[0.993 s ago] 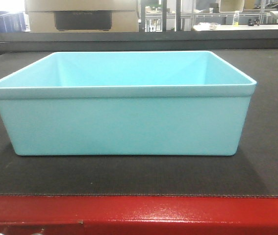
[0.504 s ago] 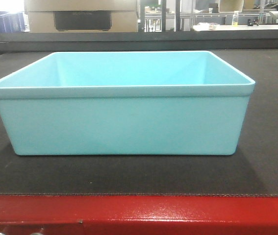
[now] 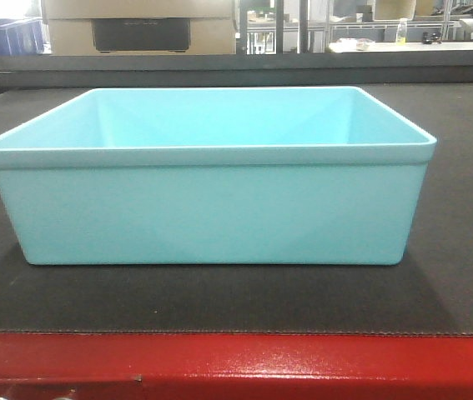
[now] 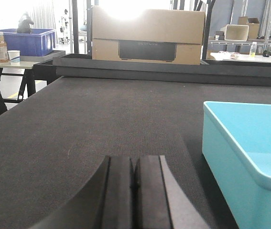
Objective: Fetch blue bin and place on conveyor start
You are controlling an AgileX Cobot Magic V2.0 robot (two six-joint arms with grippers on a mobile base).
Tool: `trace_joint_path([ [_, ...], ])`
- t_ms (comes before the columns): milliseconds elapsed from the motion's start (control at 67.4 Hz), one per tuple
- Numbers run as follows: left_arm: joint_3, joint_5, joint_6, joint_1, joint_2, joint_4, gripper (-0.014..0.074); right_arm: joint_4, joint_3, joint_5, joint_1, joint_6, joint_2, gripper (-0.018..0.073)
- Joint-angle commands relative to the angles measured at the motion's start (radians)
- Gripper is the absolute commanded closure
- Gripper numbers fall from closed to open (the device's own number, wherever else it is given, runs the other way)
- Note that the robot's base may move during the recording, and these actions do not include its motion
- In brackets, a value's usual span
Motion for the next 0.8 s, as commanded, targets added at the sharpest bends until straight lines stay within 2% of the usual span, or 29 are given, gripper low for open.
trace_joint_path([
  [0, -0.001, -0.017, 0.002, 0.001, -0.005, -0.002, 0.0707, 0.002, 0.002, -0.007, -0.008, -0.010, -0.006, 0.0721],
  [786, -0.001, -0.017, 0.002, 0.001, -0.005, -0.002, 0.0707, 0.002, 0.002, 0.003, -0.008, -0.010, -0.006, 0.0721],
])
